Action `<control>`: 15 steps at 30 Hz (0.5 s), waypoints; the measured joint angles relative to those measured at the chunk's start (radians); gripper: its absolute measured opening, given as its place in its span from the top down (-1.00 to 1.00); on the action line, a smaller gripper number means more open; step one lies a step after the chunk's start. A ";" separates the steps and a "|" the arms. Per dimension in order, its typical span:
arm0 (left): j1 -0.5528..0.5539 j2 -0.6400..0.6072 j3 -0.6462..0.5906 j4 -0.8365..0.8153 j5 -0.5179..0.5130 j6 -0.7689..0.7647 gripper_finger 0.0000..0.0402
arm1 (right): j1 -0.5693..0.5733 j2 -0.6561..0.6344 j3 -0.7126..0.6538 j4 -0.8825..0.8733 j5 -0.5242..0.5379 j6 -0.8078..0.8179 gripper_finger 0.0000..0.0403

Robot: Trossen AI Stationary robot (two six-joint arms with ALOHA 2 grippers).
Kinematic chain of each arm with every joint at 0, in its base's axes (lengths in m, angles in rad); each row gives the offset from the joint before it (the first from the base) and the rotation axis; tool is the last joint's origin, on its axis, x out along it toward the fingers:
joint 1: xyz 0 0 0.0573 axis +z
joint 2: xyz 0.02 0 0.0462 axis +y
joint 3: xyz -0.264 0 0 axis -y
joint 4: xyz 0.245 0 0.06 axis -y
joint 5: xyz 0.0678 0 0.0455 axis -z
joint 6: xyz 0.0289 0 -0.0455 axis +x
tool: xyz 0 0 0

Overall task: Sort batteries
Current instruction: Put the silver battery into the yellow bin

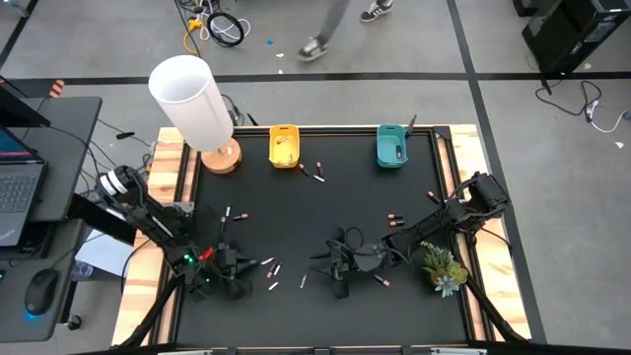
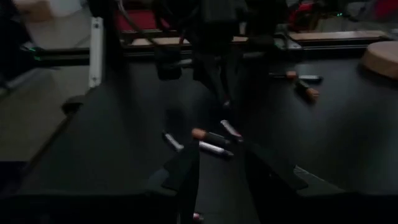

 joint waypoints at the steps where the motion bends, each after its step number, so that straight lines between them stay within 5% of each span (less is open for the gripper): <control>1: 0.020 -0.017 -0.001 -0.005 -0.025 0.029 0.86 | 0.000 0.000 0.000 -0.009 0.014 -0.001 0.33; 8: 0.313 -0.162 -0.002 0.004 0.038 0.308 0.86 | -0.028 0.000 -0.007 -0.045 -0.016 -0.032 0.33; 15: 0.755 -0.271 -0.001 0.119 0.305 0.641 0.86 | -0.105 -0.001 -0.107 0.080 -0.119 -0.069 0.33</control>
